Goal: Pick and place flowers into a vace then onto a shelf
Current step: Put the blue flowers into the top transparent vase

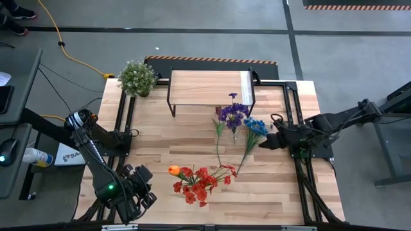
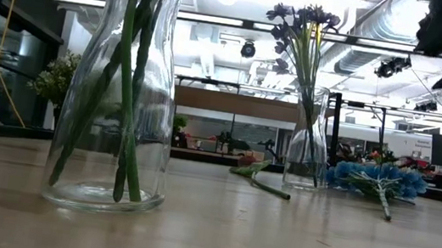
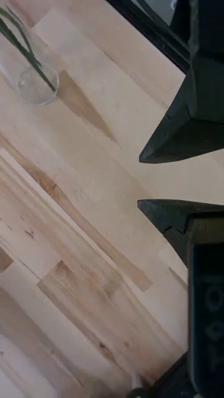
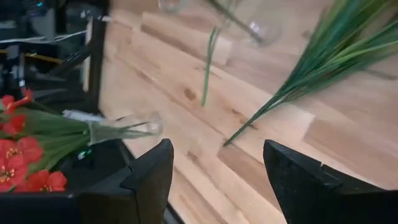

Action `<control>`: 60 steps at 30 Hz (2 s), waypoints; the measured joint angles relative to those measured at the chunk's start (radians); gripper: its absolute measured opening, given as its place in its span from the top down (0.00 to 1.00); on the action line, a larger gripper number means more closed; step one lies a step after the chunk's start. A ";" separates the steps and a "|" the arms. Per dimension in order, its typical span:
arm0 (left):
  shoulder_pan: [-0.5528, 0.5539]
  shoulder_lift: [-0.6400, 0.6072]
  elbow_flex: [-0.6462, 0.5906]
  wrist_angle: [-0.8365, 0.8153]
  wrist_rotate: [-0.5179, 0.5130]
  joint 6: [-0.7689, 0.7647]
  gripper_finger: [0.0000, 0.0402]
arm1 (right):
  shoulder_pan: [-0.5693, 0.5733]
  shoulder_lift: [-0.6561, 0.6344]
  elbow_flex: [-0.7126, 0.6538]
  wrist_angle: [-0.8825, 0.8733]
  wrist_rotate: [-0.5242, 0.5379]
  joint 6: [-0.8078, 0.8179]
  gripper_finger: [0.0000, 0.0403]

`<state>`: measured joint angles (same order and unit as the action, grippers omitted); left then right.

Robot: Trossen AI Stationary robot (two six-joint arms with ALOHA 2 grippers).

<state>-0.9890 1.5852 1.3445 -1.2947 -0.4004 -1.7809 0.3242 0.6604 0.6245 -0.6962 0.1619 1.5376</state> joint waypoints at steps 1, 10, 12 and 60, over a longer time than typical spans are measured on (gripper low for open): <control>0.000 0.000 0.000 -0.004 0.000 0.000 0.66 | 0.009 0.013 0.029 -0.040 0.018 0.012 0.41; 0.000 0.000 0.000 -0.017 0.000 0.000 0.66 | 0.020 0.234 0.250 -0.334 0.012 0.109 0.41; 0.000 0.000 0.000 -0.017 0.000 0.000 0.66 | 0.020 0.282 0.284 -0.340 0.012 0.121 0.41; 0.000 0.000 0.000 -0.015 -0.004 0.051 0.66 | -0.037 0.493 0.029 0.083 -0.024 0.316 0.41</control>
<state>-0.9886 1.5852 1.3443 -1.3102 -0.4042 -1.7294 0.2874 1.1530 0.6533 -0.6134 0.1383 1.8538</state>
